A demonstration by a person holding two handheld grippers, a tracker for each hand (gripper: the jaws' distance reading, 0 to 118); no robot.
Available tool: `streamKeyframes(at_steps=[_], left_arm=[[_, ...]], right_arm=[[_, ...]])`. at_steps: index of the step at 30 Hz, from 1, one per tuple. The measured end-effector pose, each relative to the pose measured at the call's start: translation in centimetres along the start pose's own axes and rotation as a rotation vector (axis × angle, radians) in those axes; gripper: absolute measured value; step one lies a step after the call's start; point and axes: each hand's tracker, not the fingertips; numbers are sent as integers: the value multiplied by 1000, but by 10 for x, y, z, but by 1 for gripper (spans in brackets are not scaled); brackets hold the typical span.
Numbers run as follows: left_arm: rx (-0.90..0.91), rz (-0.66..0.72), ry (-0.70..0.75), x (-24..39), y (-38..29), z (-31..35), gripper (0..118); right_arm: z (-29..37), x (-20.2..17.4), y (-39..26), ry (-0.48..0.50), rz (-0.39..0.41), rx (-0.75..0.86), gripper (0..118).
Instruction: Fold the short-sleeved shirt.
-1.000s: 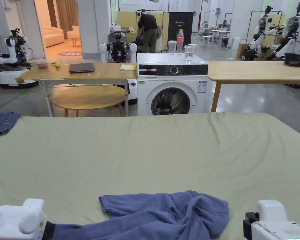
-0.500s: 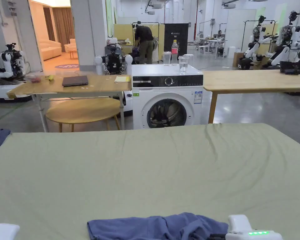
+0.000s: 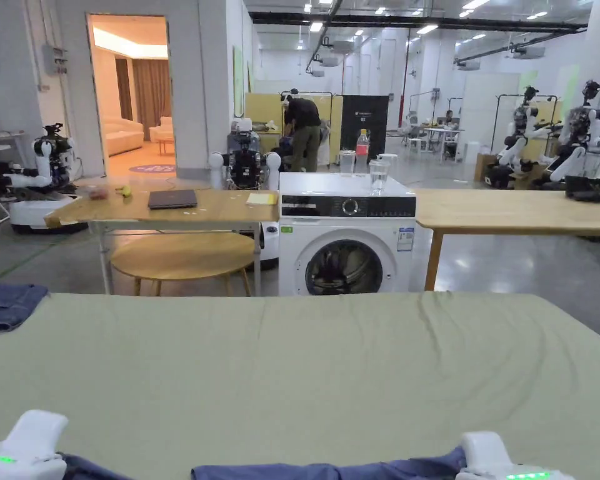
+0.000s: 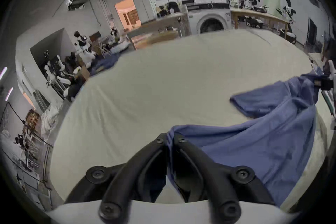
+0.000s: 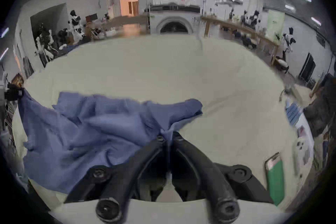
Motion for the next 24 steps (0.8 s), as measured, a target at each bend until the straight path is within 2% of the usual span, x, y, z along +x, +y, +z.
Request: streamKeyframes(at_steps=[2, 4, 7, 12, 18, 24], left_arm=[[57, -6, 28, -13, 24, 19, 0], [106, -25, 65, -29, 49, 40, 0], [184, -12, 111, -55, 84, 64, 0], [310, 58, 128, -93, 148, 103, 0], [485, 153, 128, -109, 224, 137, 0], [469, 107, 168, -100, 252, 114, 0]], right_arm=[[28, 3, 33, -31, 15, 91, 0], [54, 7, 68, -12, 31, 157, 0], [87, 7, 116, -89, 104, 275, 0], [129, 22, 196, -100, 58, 421, 0], [167, 28, 276, -134, 25, 553, 0], [151, 23, 292, -170, 68, 542, 0]])
